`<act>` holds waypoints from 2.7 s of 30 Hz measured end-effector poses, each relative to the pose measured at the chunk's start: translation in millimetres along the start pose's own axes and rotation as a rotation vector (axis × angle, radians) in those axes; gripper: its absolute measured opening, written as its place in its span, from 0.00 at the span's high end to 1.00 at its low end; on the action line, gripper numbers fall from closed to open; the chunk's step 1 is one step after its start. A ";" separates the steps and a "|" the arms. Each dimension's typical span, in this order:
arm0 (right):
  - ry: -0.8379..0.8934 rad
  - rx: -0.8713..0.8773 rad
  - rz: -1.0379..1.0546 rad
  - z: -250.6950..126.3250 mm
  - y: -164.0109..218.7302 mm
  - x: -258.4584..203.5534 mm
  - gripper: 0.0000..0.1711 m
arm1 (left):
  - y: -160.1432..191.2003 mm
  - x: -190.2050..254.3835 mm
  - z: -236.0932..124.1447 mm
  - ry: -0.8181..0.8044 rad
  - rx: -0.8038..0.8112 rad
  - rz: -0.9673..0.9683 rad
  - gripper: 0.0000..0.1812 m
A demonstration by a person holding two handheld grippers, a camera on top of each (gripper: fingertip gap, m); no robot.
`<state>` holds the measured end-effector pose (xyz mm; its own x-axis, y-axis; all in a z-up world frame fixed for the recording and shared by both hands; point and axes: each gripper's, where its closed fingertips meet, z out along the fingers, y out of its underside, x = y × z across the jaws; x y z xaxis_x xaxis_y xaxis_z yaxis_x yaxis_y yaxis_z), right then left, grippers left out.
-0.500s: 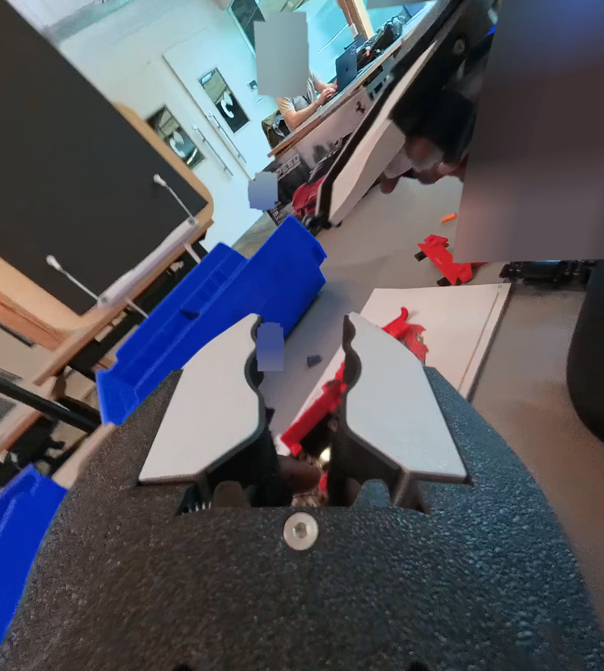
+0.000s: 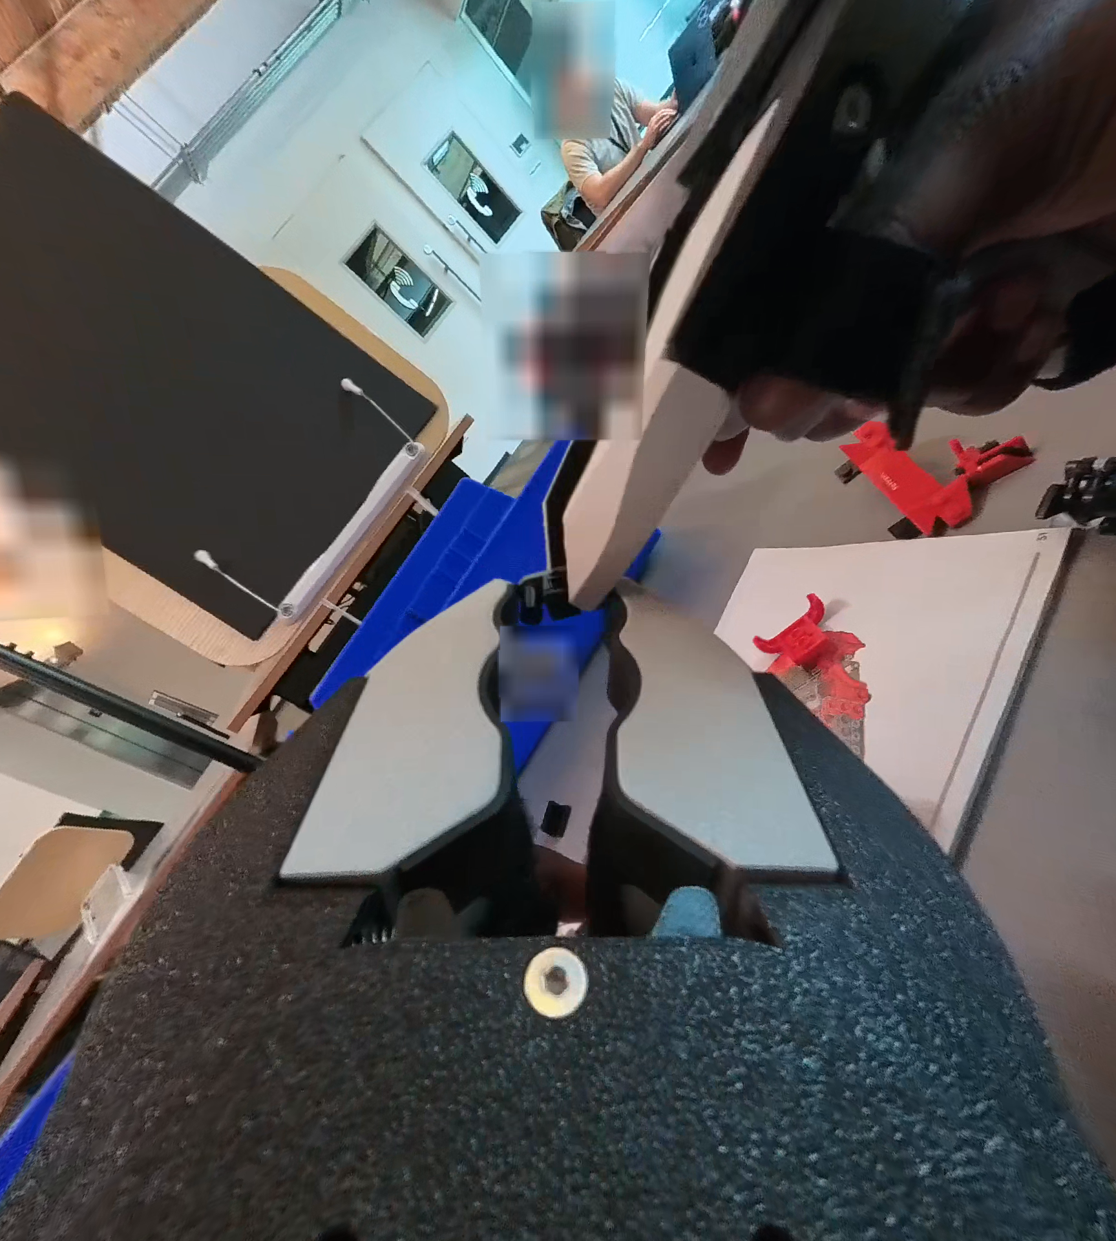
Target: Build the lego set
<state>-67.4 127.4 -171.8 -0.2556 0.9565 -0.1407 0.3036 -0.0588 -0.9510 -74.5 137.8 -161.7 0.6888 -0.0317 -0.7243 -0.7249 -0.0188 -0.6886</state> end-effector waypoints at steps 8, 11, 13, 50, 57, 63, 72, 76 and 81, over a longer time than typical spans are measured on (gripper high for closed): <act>-0.167 0.140 -0.055 -12.2 -22.3 -22.3 0.81 | -21.8 -4.1 -16.0 0.263 0.314 -0.548 0.88; -0.299 0.212 -0.040 -21.7 -32.4 -38.1 0.83 | -42.5 -25.6 -37.9 0.429 0.582 -0.897 0.88; -0.315 0.226 -0.091 -24.5 -34.4 -43.5 0.84 | -48.1 -38.2 -49.6 0.557 0.709 -1.107 0.88; 0.152 -0.560 0.381 -93.3 112.4 97.3 0.74 | -45.7 0.9 -46.5 0.817 0.583 -1.102 0.88; 0.280 -0.448 0.414 -96.4 105.4 121.1 0.84 | -45.5 9.6 -45.7 0.812 0.549 -1.039 0.88; 0.299 -0.440 0.276 -119.3 92.2 122.1 0.76 | -43.7 19.2 -44.7 0.799 0.508 -0.949 0.88; -0.036 -0.659 -0.005 -111.3 123.9 66.2 0.84 | -43.8 17.9 -45.7 0.784 0.515 -0.940 0.88; -0.075 -0.624 -0.019 -109.4 120.3 60.2 0.85 | -44.1 15.9 -46.9 0.772 0.525 -0.936 0.88; -0.005 -0.447 -0.035 -105.4 91.2 71.0 0.87 | -37.7 -21.5 -45.7 0.642 0.629 -1.108 0.89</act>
<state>38.9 220.0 -239.5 -0.2766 0.9543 -0.1128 0.6613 0.1038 -0.7429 -62.4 93.5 -118.5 0.6415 -0.7366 0.2143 0.4178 0.1012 -0.9029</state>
